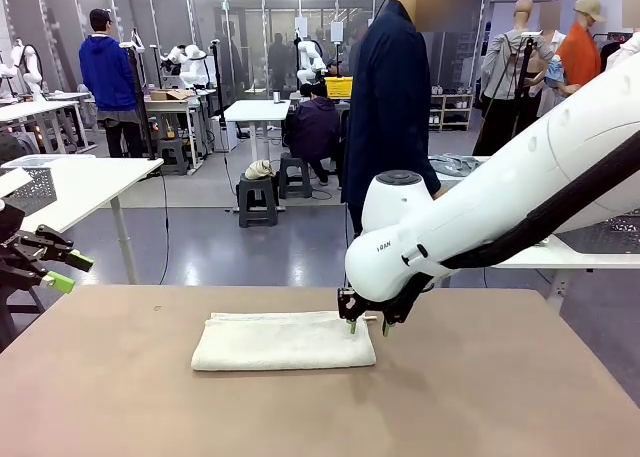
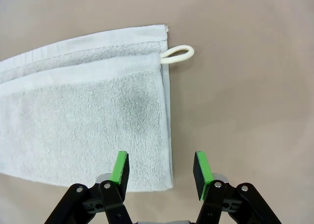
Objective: Fold the towels and place them in the basket.
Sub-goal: When a person lays out a Towel with hook on the table, fold it in half twice.
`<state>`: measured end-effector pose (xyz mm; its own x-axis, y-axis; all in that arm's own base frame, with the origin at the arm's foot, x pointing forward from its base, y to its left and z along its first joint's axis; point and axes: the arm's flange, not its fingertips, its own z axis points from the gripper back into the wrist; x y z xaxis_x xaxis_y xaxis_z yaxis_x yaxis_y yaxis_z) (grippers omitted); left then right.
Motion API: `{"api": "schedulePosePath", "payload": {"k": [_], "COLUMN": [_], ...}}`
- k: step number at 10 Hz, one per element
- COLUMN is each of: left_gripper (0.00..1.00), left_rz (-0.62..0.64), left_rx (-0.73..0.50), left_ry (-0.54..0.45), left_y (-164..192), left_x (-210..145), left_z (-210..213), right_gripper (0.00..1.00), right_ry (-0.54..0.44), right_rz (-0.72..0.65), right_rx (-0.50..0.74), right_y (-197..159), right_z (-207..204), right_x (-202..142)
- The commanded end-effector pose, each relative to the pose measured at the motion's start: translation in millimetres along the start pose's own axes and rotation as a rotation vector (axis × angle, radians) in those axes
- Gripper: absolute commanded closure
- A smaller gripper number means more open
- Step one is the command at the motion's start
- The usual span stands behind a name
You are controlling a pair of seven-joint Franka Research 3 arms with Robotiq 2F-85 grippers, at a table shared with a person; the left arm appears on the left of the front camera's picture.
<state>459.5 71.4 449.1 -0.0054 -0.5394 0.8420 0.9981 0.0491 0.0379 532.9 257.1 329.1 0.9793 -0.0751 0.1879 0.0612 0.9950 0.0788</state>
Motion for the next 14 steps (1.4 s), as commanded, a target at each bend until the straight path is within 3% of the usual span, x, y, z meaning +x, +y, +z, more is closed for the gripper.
{"api": "schedulePosePath", "payload": {"k": [1,12,13,14], "left_gripper": [0.34,0.34,0.34,0.34], "left_rz": [-0.002,-0.002,-0.002,-0.002], "left_rx": [0.007,0.007,0.007,0.007], "left_ry": [-0.002,-0.002,-0.002,-0.002], "left_y": [-3.0,-3.0,-3.0,-3.0], "left_x": [0.8,0.8,0.8,0.8], "left_z": [-0.4,-0.4,-0.4,-0.4], "right_gripper": [0.33,0.35,0.39,0.53], "right_ry": [-0.040,-0.037,-0.034,-0.030], "right_rz": [-0.044,-0.034,-0.033,-0.035], "right_rx": [-0.020,-0.024,-0.022,-0.019], "right_y": [9.5,15.0,14.8,14.9], "right_z": [-17.0,-49.8,-50.9,-51.2], "right_x": [6.2,15.9,15.8,16.3]}}
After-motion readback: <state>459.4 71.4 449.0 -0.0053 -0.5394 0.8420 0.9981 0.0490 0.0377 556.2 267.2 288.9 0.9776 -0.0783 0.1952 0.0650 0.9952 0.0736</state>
